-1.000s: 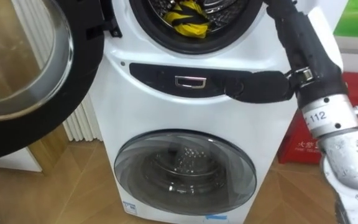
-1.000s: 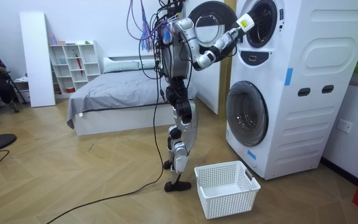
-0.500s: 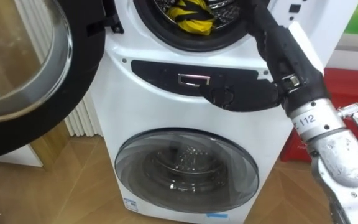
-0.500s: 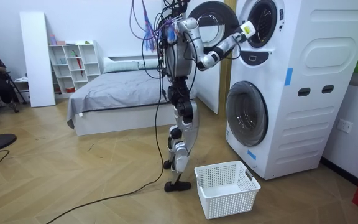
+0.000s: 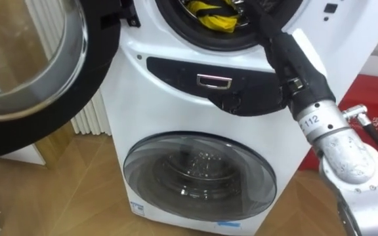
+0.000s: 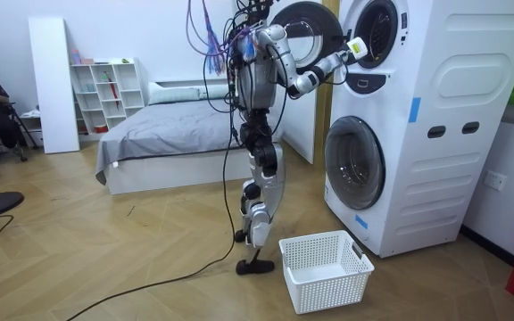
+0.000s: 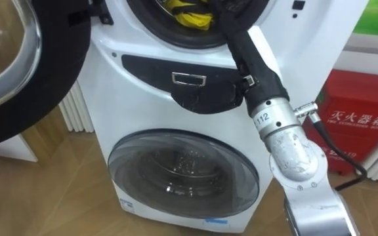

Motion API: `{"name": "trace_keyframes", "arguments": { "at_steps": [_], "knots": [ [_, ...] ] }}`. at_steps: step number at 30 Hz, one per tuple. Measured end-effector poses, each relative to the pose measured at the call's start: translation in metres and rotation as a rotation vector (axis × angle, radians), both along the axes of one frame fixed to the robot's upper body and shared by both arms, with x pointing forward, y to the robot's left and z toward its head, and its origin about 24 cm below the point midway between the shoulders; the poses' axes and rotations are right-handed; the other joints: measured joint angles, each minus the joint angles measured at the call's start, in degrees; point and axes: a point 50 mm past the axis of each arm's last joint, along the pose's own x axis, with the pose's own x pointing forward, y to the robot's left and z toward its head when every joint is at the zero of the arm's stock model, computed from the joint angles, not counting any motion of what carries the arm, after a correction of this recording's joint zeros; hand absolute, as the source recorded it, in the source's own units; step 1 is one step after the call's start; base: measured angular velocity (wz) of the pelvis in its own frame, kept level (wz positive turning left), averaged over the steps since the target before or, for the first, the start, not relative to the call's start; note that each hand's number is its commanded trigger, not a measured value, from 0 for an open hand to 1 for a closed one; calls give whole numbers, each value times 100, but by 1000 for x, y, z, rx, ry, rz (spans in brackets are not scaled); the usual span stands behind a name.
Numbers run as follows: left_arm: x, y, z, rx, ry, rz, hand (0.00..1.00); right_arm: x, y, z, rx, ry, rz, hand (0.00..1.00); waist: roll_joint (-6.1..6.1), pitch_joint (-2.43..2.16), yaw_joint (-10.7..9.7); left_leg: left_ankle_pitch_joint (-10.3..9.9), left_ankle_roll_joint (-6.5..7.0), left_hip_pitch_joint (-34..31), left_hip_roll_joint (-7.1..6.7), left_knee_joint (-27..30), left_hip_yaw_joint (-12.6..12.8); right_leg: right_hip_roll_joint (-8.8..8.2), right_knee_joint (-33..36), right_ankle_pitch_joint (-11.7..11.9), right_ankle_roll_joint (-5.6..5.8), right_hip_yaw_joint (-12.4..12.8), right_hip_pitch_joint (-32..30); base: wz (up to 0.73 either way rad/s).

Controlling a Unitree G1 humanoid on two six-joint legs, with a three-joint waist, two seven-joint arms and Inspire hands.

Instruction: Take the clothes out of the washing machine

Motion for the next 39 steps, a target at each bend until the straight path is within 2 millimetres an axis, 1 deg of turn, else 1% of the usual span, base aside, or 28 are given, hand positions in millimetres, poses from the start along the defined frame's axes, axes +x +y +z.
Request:
{"name": "trace_keyframes", "arguments": {
  "at_steps": [2,4,7,9,11,13,16,17,19,20,21,22,23,25,26,27,28,29,30,31,32,33,34,35,36,37,38,39],
  "knots": [
    [-1,-2,-1,4,0,4,0,0,0,1,3,-1,2,0,20,-21,20,0,0,1,3,34,0,4,0,0,0,-6,16,0],
    [-1,-2,-1,11,3,8,0,0,1,0,7,0,2,0,32,-23,28,-2,-3,-11,9,136,-6,4,9,0,-1,-20,48,0],
    [-8,-3,-3,6,7,59,0,0,-1,-1,7,-5,-12,0,98,-26,65,-135,-18,-240,83,780,-16,33,143,-9,-15,-4,69,-3],
    [-13,-4,-4,-4,14,79,0,3,-4,-7,9,4,-30,0,202,-56,127,-297,-30,-420,203,1307,-43,84,243,-51,-79,-14,93,-9],
    [-15,-2,-4,-3,17,85,0,6,-7,-14,3,34,-44,0,191,-52,128,-306,-28,-471,224,1429,-84,68,334,-126,-157,-48,74,9],
    [-15,-3,-4,-13,14,100,0,8,-10,-20,-1,58,-61,0,191,-53,126,-306,-28,-492,234,1386,-88,72,464,-224,-209,-76,-18,20],
    [-23,-1,-5,-7,32,107,0,8,-12,-22,-1,68,-67,0,184,-89,110,-290,-52,-524,241,1188,-81,90,613,-304,-223,-43,-167,11],
    [-29,1,-5,-5,42,117,0,8,-13,-21,6,61,-67,0,159,-124,121,-275,-72,-537,234,1084,-73,89,616,-297,-226,-2,-185,0],
    [-36,3,-5,-3,48,134,0,7,-15,-19,16,53,-74,0,108,-126,109,-273,-69,-530,208,967,-66,63,601,-277,-203,21,-205,0],
    [-38,5,-4,-1,53,139,0,7,-16,-19,15,51,-81,0,52,-143,115,-251,-36,-493,191,932,-73,12,584,-265,-168,33,-205,0],
    [-38,5,-4,-4,51,144,0,7,-17,-18,15,47,-87,0,19,-145,93,-245,-15,-429,114,901,-86,-36,544,-253,-118,31,-198,5],
    [-38,5,-4,-9,51,145,0,7,-18,-19,19,49,-90,0,4,-145,75,-243,-12,-406,98,899,-82,-63,504,-241,-96,20,-166,4],
    [-37,6,-4,-17,48,149,0,6,-20,-19,22,47,-99,0,-7,-154,58,-254,7,-387,8,921,-65,-159,510,-257,-46,-4,-137,8],
    [-32,6,-3,-33,36,142,0,6,-27,-17,28,38,-123,0,-21,-138,-55,-318,134,-478,-167,1071,-59,-327,691,-314,68,-47,-65,23],
    [-26,5,-3,-44,25,132,0,7,-35,-15,37,33,-148,0,-19,-135,-160,-323,255,-477,-324,924,-44,-495,953,-446,189,-38,-129,62],
    [-14,4,-2,-54,1,111,0,6,-46,-13,48,18,-192,0,-55,-107,-301,-298,430,-405,-493,755,-39,-730,1533,-614,343,31,-351,66],
    [-8,2,-1,-57,-11,101,0,6,-51,-12,51,15,-212,0,-47,-89,-324,-290,489,-359,-572,724,-44,-831,1936,-624,362,94,-516,48],
    [0,2,1,-55,-30,85,0,4,-56,-13,62,13,-237,0,-56,-67,-331,-284,598,-258,-726,694,-30,-1020,2613,-584,424,238,-808,16],
    [2,3,2,-53,-39,83,0,4,-58,-14,65,14,-244,0,-68,-52,-326,-308,651,-198,-807,689,-26,-1081,2883,-548,466,277,-901,9],
    [5,4,3,-47,-45,74,0,2,-60,-17,58,24,-254,0,-62,-29,-325,-374,754,-75,-922,698,-23,-1177,3233,-447,511,399,-1007,0],
    [7,5,4,-43,-50,70,0,1,-61,-19,47,28,-261,0,-18,-9,-325,-436,847,20,-977,706,-33,-1217,3430,-317,560,477,-1045,-4],
    [10,6,5,-41,-60,68,0,1,-62,-19,44,27,-266,0,45,13,-327,-484,919,65,-975,701,-33,-1219,3588,-124,561,496,-1135,-9],
    [12,6,5,-38,-63,59,0,1,-62,-19,45,28,-266,0,71,26,-334,-503,950,68,-962,698,-45,-1212,3619,-97,568,487,-1199,-20],
    [17,8,7,-27,-68,37,0,1,-62,-20,49,32,-265,0,89,41,-328,-529,993,49,-951,693,-84,-1099,3521,-241,588,494,-1361,-23],
    [18,9,8,-17,-70,25,0,1,-61,-21,52,37,-259,0,102,33,-324,-545,1021,-6,-916,720,-168,-883,3220,-442,537,467,-1521,-19],
    [19,9,8,-17,-71,24,0,1,-61,-21,50,37,-260,0,116,41,-322,-549,1027,-23,-894,731,-186,-769,2995,-478,499,466,-1587,-4],
    [18,9,7,-17,-69,26,0,1,-61,-21,46,37,-263,0,126,35,-321,-560,1046,-28,-873,727,-209,-549,2443,-447,445,436,-1685,0],
    [14,10,6,-18,-55,31,0,1,-61,-21,37,34,-269,0,127,24,-318,-587,1066,1,-876,729,-209,-327,1837,-260,352,436,-1678,3]
  ]
}}
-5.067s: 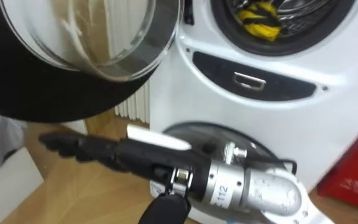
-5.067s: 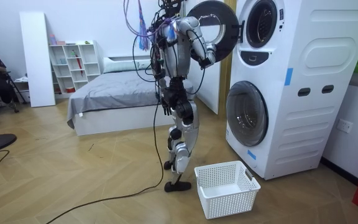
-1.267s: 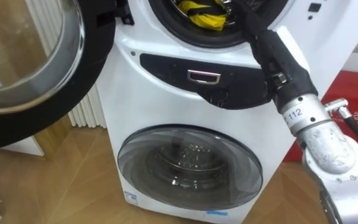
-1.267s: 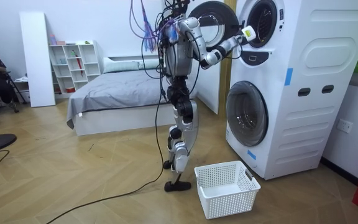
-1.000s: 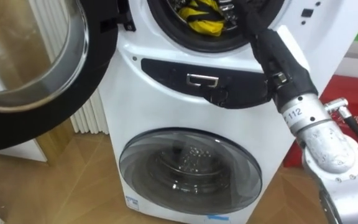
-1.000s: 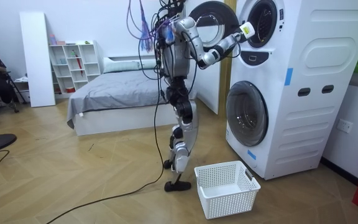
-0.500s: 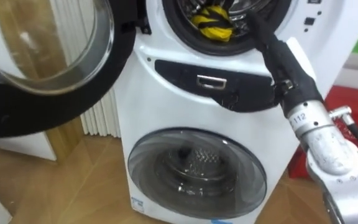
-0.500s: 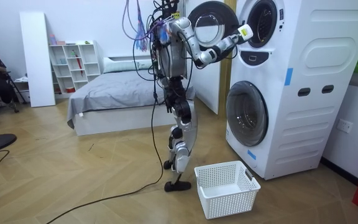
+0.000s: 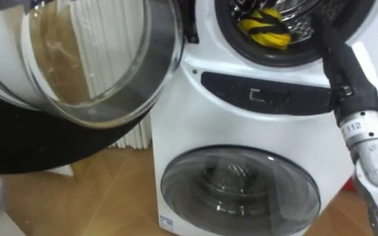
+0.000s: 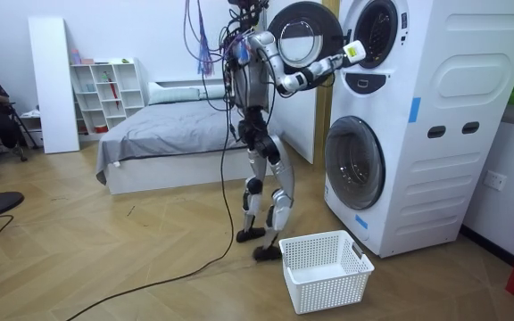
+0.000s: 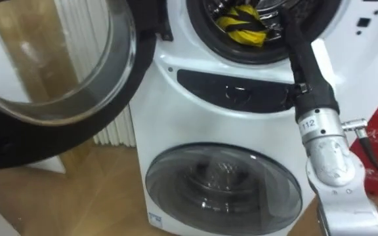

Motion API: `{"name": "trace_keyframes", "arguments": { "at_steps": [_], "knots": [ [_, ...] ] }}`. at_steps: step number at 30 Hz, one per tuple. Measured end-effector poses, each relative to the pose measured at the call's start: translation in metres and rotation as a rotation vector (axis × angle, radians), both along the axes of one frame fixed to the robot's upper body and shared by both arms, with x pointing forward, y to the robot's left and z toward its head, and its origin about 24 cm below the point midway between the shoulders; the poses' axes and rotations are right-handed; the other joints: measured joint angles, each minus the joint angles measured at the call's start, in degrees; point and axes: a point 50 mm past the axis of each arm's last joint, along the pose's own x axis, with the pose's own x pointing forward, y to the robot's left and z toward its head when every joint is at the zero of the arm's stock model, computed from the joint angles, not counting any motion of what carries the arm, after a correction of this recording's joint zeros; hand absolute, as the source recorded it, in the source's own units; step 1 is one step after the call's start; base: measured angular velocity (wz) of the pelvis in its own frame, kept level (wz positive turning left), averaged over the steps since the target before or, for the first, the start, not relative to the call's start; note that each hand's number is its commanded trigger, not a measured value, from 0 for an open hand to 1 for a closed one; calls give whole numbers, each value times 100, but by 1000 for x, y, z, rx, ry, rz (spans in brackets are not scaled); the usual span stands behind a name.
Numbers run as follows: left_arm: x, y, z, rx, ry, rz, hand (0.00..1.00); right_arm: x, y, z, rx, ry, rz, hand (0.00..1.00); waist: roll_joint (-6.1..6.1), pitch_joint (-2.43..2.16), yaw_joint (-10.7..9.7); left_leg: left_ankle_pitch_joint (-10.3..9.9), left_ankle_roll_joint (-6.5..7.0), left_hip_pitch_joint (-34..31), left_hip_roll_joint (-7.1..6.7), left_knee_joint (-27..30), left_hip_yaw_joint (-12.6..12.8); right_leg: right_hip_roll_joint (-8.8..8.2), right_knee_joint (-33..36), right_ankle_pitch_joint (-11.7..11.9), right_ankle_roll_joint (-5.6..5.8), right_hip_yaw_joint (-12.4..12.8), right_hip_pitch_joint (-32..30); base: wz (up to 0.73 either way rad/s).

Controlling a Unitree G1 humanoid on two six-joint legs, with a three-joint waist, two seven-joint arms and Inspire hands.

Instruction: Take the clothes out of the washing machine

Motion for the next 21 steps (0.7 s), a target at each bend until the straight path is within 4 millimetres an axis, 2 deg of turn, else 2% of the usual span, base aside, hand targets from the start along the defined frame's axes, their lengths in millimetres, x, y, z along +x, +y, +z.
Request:
{"name": "trace_keyframes", "arguments": {
  "at_steps": [1,2,3,5,6,10,15,21],
  "knots": [
    [-2,0,-1,-1,10,2,0,0,0,0,-8,-1,-3,0,1,-9,0,-22,1,29,-3,2,-1,107,-251,228,-86,13,0,16],
    [-8,-1,-4,-8,34,9,0,-1,-1,-1,-26,3,-13,0,62,-42,-17,-47,-13,117,6,-14,-25,247,-444,627,-204,19,91,5],
    [-16,-3,-6,-16,57,16,0,-1,-1,-2,-30,7,-15,0,157,-122,24,-48,-15,211,65,-93,-32,302,-660,700,-214,42,257,0],
    [-21,0,-6,-7,68,22,0,-1,-1,-2,-31,7,-14,0,216,-147,102,-45,-20,311,125,-226,-47,353,-843,728,-219,25,416,-3],
    [-22,2,-6,-1,67,26,0,-1,-1,-1,-27,3,-11,0,208,-155,139,-44,-21,338,142,-301,-48,369,-866,720,-220,12,421,7],
    [-25,3,-6,10,72,35,0,-1,2,-1,12,6,20,0,155,-158,238,-45,-24,404,190,-452,-42,434,-960,713,-224,16,449,-1],
    [-25,1,-6,5,71,37,0,-2,11,0,30,0,63,0,98,-150,288,-57,-62,491,301,-534,-71,555,-1407,868,-253,-93,727,2],
    [-12,-5,-3,-3,24,16,0,-4,16,4,47,-17,87,0,117,-126,291,-58,-63,485,327,-553,-82,627,-1664,991,-241,-94,812,0]
  ]
}}
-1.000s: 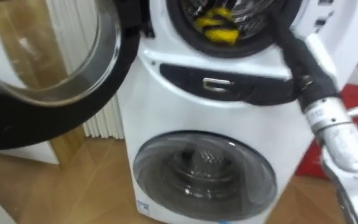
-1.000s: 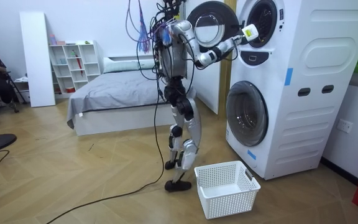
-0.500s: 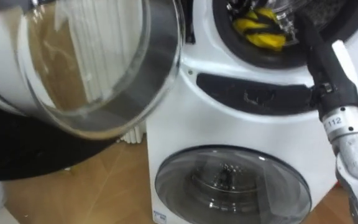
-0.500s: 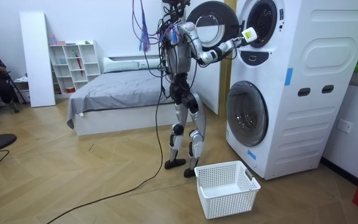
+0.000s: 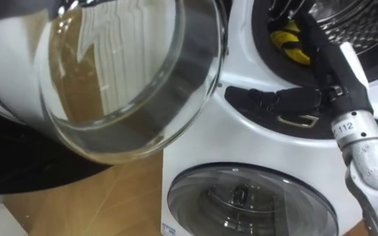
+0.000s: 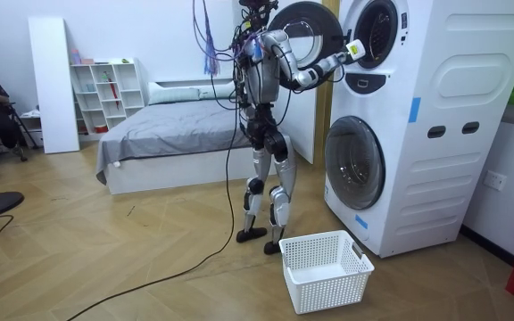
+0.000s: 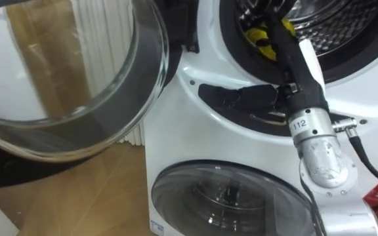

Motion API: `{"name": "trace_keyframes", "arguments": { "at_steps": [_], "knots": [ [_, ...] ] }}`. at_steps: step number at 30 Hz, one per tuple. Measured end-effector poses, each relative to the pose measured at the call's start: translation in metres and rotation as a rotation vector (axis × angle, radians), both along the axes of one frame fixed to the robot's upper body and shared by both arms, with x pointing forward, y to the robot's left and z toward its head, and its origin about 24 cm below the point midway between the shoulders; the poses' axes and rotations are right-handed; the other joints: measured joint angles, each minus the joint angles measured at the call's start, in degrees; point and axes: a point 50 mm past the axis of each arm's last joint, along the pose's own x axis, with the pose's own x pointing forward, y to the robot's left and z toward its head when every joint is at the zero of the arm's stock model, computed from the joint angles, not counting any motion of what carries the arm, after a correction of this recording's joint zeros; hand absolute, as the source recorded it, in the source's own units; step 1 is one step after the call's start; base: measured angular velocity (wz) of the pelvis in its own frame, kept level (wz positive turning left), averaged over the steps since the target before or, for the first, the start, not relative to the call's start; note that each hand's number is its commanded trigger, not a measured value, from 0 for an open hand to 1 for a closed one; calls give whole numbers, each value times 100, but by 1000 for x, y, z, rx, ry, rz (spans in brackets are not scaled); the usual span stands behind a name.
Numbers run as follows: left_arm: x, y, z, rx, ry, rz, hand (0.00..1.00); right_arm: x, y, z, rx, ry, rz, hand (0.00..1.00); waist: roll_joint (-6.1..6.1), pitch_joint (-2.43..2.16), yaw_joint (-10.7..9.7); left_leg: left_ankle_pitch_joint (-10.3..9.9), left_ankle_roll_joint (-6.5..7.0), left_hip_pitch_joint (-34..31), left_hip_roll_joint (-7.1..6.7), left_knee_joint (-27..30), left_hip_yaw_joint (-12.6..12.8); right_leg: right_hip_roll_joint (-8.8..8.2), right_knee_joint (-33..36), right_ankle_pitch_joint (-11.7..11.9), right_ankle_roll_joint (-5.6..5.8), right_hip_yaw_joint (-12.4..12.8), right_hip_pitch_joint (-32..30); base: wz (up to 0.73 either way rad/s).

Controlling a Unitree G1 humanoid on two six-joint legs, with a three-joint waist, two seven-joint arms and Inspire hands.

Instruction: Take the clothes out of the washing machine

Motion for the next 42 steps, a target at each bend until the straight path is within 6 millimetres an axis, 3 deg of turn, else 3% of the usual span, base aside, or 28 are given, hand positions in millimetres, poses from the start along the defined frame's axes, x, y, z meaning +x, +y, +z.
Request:
{"name": "trace_keyframes", "arguments": {
  "at_steps": [7,12,15,20,28,42],
  "knots": [
    [-5,0,-1,9,8,22,0,0,0,0,58,-1,6,0,27,14,-31,0,1,12,5,-64,69,24,-24,4,6,47,-2,-5],
    [-20,0,-5,14,53,39,0,-3,0,11,89,-55,-1,0,58,8,-46,-1,0,12,37,-86,154,91,-95,33,7,152,0,-7],
    [-25,0,-6,14,65,41,0,-2,-2,18,180,-74,14,0,91,8,-175,-1,-2,31,51,-81,165,95,-109,36,1,150,3,0],
    [-23,0,-5,16,59,36,0,-1,-11,23,316,-100,-21,0,168,22,-274,-7,-13,88,73,-94,184,88,-188,51,-19,153,104,-5],
    [-19,-4,-5,-1,63,34,0,0,-22,28,461,-105,-5,0,182,18,-415,-8,-16,88,80,-86,217,98,-183,60,-34,158,88,-1],
    [-16,-8,-5,-1,83,3,0,4,-27,21,490,-39,-19,0,228,-45,-460,-6,-20,30,81,-71,214,99,-192,104,-46,145,21,0]
  ]
}}
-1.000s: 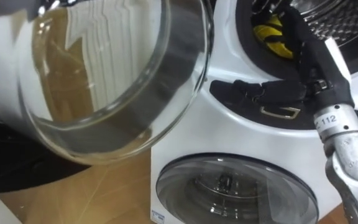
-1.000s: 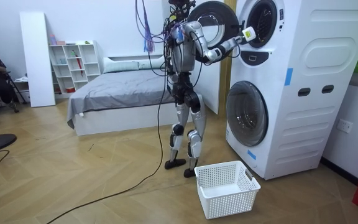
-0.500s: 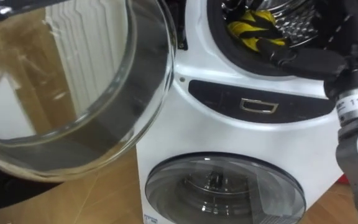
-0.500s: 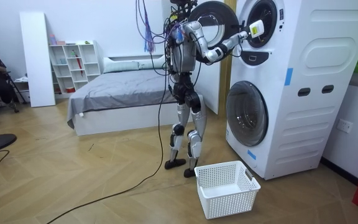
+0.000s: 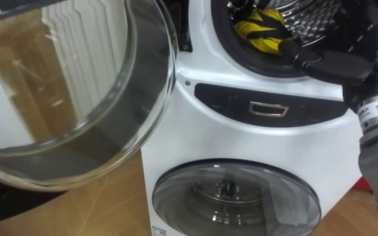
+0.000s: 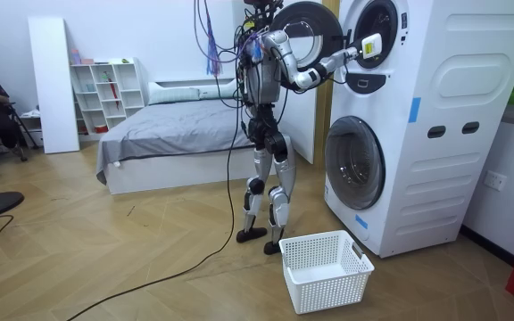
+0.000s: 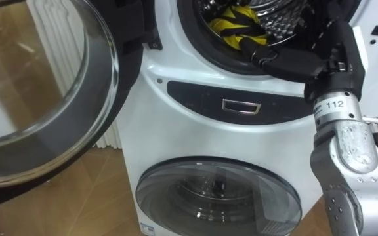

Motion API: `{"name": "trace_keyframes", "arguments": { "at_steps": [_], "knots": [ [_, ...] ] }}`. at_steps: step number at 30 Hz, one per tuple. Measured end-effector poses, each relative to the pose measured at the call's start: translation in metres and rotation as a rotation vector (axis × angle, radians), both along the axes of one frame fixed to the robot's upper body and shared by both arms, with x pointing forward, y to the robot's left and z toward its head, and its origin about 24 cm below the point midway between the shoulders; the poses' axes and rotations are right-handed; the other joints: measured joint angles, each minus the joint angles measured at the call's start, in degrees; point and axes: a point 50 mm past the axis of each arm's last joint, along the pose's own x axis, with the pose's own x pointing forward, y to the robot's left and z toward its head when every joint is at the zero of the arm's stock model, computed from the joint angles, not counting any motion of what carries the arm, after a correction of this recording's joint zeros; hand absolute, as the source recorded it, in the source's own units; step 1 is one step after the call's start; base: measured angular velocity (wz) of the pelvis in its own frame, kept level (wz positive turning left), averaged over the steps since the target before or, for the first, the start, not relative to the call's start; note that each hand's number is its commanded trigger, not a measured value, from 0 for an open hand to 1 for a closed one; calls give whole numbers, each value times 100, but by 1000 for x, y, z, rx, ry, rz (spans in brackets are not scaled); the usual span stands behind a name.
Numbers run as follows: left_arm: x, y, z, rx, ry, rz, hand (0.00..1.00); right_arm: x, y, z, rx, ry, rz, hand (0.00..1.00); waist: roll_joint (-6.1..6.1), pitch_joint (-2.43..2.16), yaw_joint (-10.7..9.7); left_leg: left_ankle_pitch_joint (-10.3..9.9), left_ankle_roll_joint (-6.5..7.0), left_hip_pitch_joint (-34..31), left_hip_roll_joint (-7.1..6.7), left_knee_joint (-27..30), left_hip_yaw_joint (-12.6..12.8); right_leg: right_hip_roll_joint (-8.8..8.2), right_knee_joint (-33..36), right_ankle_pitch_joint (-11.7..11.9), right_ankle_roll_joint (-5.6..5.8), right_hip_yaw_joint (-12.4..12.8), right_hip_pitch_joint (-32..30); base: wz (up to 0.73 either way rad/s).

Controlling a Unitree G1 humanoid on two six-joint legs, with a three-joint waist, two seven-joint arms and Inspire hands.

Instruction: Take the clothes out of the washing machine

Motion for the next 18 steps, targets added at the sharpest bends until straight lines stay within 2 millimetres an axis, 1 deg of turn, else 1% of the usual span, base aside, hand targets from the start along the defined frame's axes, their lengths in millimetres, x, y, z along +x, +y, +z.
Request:
{"name": "trace_keyframes", "arguments": {
  "at_steps": [2,4,5,6,9,10,12,16,18],
  "knots": [
    [0,0,0,-3,6,1,0,1,0,-2,-20,17,-6,0,-14,6,3,1,-1,24,0,-4,-7,0,-3,-2,1,0,49,0],
    [2,1,1,3,2,1,0,6,1,-2,-66,34,-13,0,-65,34,1,1,-1,29,2,-9,-6,0,14,-1,1,2,45,0],
    [4,1,2,6,-1,1,0,13,1,-4,-96,59,-26,0,-114,37,-1,-3,-8,31,4,-11,-1,0,27,3,-5,-1,39,0],
    [7,1,3,7,-7,0,0,18,-1,-5,-125,83,-40,0,-168,29,-1,-7,-15,28,7,-14,-10,2,31,10,-9,-7,37,0],
    [10,1,5,6,-8,1,0,29,2,-5,-175,131,-42,0,-278,9,34,-9,-18,48,8,-38,-21,10,31,27,-10,-10,49,0],
    [11,1,5,5,-9,1,0,31,1,-6,-175,139,-44,0,-296,10,51,-9,-18,52,7,-39,-16,15,32,29,-8,-8,50,-4],
    [12,1,5,2,-5,1,0,40,-1,-7,-175,176,-60,0,-355,25,150,-9,-18,52,4,-38,-1,38,31,40,-3,7,49,-2],
    [11,1,5,2,16,6,0,54,6,-8,-234,236,-66,0,-421,10,189,-9,-18,22,4,-39,-26,36,22,40,-3,-10,27,2],
    [9,1,4,1,24,9,0,58,8,-6,-261,244,-60,0,-426,9,278,-8,-19,6,4,-23,-33,37,2,37,-1,-14,28,0]
  ]
}}
